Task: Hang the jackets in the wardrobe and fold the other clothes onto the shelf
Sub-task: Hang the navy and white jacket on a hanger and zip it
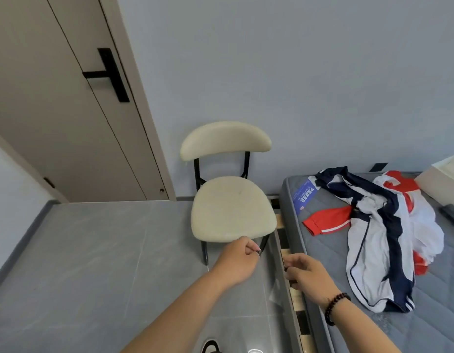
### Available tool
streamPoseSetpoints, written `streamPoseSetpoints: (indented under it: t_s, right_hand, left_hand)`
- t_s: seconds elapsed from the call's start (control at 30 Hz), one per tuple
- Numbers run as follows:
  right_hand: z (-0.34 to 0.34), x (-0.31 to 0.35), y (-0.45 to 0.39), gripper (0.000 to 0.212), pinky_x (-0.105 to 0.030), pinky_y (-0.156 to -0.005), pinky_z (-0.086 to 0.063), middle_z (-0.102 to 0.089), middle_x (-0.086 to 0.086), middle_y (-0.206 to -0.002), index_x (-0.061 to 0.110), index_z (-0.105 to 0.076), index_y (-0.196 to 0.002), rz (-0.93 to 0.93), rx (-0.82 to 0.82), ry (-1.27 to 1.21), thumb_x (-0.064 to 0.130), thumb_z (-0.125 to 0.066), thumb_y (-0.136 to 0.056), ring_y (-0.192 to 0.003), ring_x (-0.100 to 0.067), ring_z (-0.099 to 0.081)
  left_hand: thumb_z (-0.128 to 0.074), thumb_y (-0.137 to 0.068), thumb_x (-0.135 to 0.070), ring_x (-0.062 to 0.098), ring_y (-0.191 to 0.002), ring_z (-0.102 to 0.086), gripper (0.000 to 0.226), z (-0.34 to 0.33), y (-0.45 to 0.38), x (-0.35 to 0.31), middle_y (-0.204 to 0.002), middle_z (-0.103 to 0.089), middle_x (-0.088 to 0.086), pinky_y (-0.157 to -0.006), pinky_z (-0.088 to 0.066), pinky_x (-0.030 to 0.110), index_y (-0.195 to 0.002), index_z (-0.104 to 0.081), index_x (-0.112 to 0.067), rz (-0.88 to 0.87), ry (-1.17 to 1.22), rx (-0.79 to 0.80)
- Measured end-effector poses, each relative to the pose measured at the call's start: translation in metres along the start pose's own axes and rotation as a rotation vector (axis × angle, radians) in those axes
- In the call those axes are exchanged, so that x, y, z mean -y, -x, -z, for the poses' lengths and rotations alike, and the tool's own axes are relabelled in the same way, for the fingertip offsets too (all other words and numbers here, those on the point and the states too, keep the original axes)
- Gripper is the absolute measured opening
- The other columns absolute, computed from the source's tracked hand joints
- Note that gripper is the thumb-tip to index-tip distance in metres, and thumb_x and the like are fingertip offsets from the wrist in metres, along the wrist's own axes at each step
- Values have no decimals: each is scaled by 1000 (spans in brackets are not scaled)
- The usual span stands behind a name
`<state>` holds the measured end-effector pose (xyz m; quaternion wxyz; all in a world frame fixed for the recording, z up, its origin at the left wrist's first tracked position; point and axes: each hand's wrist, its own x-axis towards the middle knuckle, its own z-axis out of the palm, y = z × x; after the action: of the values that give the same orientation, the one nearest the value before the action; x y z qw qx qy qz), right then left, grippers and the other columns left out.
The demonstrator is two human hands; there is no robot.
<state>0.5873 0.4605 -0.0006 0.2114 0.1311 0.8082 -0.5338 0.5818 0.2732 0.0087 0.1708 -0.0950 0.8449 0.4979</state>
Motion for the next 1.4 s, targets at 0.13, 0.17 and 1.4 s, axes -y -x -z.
streamPoseSetpoints:
  t_s: [0.13,0.17,1.4]
  right_hand:
    - [6,23,-38,25,-33,-80,-51,-65,-5,-95,13,-64,-99,-12,-104,-95,-6,-55,-85,-88,-22,-63]
    - [8,27,-47,25,-34,-79,-51,-65,-5,-93,14,-64,-98,-11,-134,-128,-6,-54,-85,-87,-22,-63]
    - [295,-220,-456,34,-37,-87,-45,-52,-13,-117,6,-51,-122,-744,-485,-240,15,-56,-89,-104,-32,-54]
  left_hand:
    - [-52,-88,-22,0,-77,-56,17,10,-45,-18,-83,-60,-17,-61,-41,14,-80,-55,-37,-51,-34,40]
    - [-52,-88,-22,-1,-78,-56,18,11,-55,-23,-83,-59,-17,-62,-41,14,-80,-54,-38,-66,-40,55]
    - [-59,-87,-22,-2,-74,-59,18,-304,-449,-118,-84,-64,-14,-57,-39,9,-78,-60,-37,152,-131,408]
